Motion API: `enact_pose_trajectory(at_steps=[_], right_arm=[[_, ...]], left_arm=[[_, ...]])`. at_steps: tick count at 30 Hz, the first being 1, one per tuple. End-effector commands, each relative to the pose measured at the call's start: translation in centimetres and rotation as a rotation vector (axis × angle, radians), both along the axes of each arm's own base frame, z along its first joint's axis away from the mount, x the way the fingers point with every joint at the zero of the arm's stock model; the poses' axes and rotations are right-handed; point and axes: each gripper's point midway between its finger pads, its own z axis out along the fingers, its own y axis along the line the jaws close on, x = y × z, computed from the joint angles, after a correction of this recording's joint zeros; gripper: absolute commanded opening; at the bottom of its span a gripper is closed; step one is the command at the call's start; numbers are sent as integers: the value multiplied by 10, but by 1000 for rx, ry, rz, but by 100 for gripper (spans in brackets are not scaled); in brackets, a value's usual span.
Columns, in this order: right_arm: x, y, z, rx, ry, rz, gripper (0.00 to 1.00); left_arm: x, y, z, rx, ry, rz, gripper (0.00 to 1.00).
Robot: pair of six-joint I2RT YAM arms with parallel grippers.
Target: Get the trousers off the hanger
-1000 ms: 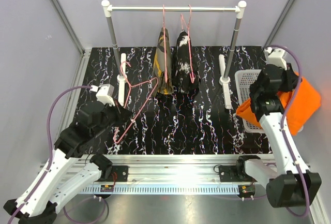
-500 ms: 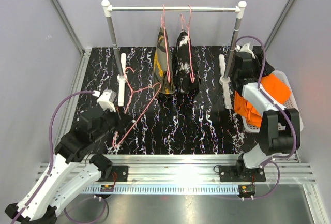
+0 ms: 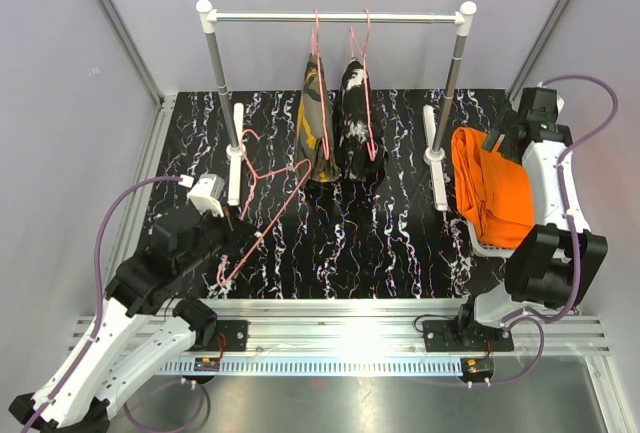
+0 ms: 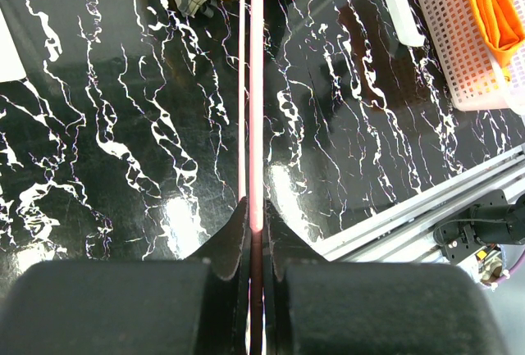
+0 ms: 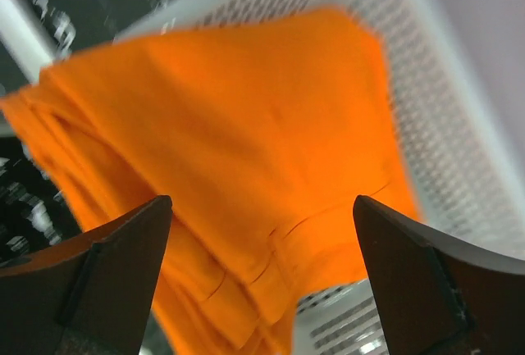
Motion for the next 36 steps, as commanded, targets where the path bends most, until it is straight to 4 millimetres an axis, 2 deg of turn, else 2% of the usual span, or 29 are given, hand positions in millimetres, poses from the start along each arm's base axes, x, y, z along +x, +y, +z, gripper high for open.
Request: enact_pose_trajectory(at_steps=[1, 5, 6, 7, 10, 12, 15, 16, 18, 20, 23, 24, 25, 27, 28, 30, 31, 34, 36], right_arm=[[-19, 58, -36, 431, 23, -31, 99], [-32, 60, -87, 466, 161, -100, 99], [-41, 54, -101, 438, 212, -132, 99], [-48, 40, -117, 371, 269, -186, 98], [-65, 28, -149, 300, 392, -217, 89], [-71, 28, -161, 290, 445, -203, 85], [-78, 23, -178, 225, 526, -210, 84], [-83, 14, -187, 159, 576, -227, 85], [-85, 11, -192, 75, 619, -218, 86], [-90, -3, -195, -35, 656, -244, 87], [-92, -7, -205, -70, 680, -232, 87], [-91, -5, -208, -60, 690, -223, 87], [-90, 5, -216, -5, 701, -193, 86], [-81, 23, -217, 8, 698, -132, 85], [-79, 25, -216, -28, 702, -133, 86], [-69, 45, -214, 38, 656, -124, 89], [-63, 64, -217, 152, 625, -99, 89], [-39, 92, -203, 304, 473, -133, 90], [-28, 101, -193, 362, 413, -150, 91]], left_arm=[[4, -5, 17, -27, -60, -20, 0], [2, -5, 18, -28, -65, -28, 0], [2, -4, 20, -31, -70, -28, 0], [2, -4, 20, -32, -71, -28, 0], [2, -4, 21, -32, -76, -26, 0], [2, -4, 22, -33, -78, -28, 0], [3, -3, 23, -26, -82, -22, 0], [3, -3, 23, -25, -81, -21, 0], [4, -2, 23, -23, -83, -15, 0], [4, -1, 22, -19, -79, -11, 0], [5, 1, 23, -11, -82, -1, 0], [5, 2, 22, -7, -78, 3, 0], [5, 2, 25, -5, -81, 2, 0], [8, 9, 26, 19, -92, 37, 0], [9, 12, 29, 27, -100, 44, 0], [11, 17, 29, 52, -105, 65, 0], [12, 19, 30, 67, -110, 71, 0], [17, 27, 43, 92, -128, 112, 0], [17, 30, 48, 105, -132, 120, 0]])
